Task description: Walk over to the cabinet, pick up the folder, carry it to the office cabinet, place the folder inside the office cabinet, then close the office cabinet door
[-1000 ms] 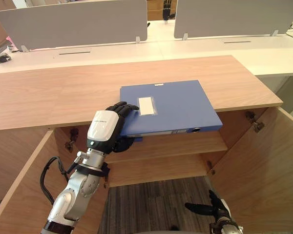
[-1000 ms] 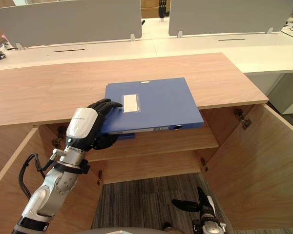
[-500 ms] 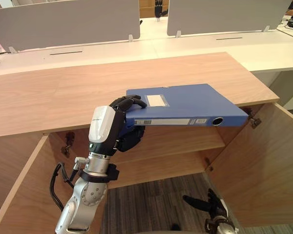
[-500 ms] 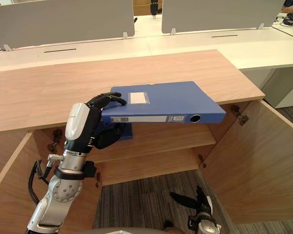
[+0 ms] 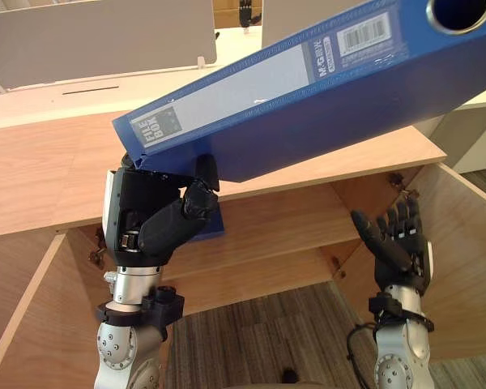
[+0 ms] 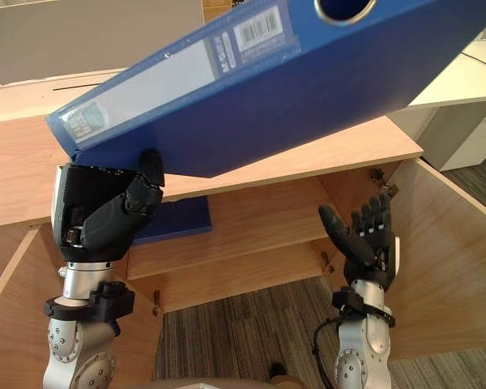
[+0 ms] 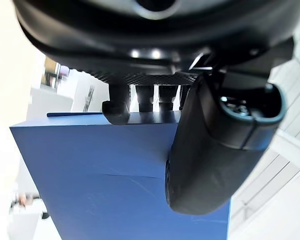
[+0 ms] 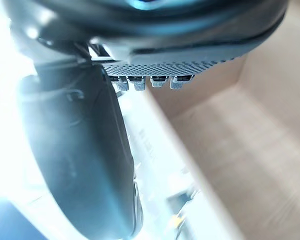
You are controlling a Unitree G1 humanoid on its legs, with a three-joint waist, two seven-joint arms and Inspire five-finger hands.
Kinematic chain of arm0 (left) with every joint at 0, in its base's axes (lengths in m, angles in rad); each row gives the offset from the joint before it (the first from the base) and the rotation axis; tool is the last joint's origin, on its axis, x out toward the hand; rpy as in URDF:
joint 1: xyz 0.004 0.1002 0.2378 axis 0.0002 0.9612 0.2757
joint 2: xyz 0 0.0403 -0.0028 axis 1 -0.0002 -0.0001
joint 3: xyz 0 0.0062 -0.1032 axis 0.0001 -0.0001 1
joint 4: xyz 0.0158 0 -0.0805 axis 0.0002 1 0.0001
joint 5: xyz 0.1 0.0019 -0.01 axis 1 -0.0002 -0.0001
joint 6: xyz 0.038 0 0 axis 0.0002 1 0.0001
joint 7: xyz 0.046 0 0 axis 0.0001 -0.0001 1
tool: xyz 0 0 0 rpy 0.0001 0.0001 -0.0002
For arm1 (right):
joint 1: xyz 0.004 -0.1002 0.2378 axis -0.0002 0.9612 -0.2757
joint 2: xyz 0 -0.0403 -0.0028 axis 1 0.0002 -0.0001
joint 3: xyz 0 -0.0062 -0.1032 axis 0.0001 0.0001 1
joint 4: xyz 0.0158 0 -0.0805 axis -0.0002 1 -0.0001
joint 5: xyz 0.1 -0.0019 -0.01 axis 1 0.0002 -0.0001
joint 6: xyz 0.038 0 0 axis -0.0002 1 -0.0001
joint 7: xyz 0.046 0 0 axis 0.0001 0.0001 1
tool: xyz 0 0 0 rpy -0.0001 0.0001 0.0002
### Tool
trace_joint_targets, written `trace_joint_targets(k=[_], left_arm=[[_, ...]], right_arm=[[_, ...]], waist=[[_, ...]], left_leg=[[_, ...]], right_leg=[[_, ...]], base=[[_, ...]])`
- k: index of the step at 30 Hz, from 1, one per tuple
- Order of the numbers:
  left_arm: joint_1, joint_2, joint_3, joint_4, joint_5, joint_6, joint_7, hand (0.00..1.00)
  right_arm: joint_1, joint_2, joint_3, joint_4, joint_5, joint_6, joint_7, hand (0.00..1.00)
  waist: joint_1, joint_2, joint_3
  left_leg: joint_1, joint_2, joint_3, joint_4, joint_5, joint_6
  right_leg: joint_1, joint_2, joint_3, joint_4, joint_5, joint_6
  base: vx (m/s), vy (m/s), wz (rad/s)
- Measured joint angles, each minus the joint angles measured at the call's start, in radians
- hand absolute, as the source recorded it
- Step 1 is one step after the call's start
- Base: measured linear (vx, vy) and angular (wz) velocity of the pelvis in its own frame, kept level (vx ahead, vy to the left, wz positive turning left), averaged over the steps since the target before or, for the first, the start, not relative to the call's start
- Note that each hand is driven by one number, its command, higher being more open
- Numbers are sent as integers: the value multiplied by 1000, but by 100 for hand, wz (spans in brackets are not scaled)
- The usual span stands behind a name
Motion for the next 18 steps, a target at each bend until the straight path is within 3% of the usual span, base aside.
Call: trace_joint_targets(k=[11,12,18], left_arm=[[-1,-12,-92,91,-208,38,-45,0],[-1,-22,-97,104,-224,38,-45,0],[-1,-44,-102,147,-274,25,-46,0]], right_arm=[[-201,-73,307,-42,151,1,138,100],[-207,-76,307,-40,151,1,138,0],[-266,-88,322,6,150,1,133,0]], waist=[[19,-1,1],[27,-1,1],[33,-1,1]], left_leg=[[-5,-6,-3,9,-6,6],[-5,-6,-5,9,-6,6],[-7,-7,-22,9,-5,6]], right_leg=[[1,-7,-3,2,3,4],[1,-8,-4,2,3,4],[8,-10,-20,2,3,4]], base=[[-45,-28,1],[-38,-36,4],[-37,-38,9]])
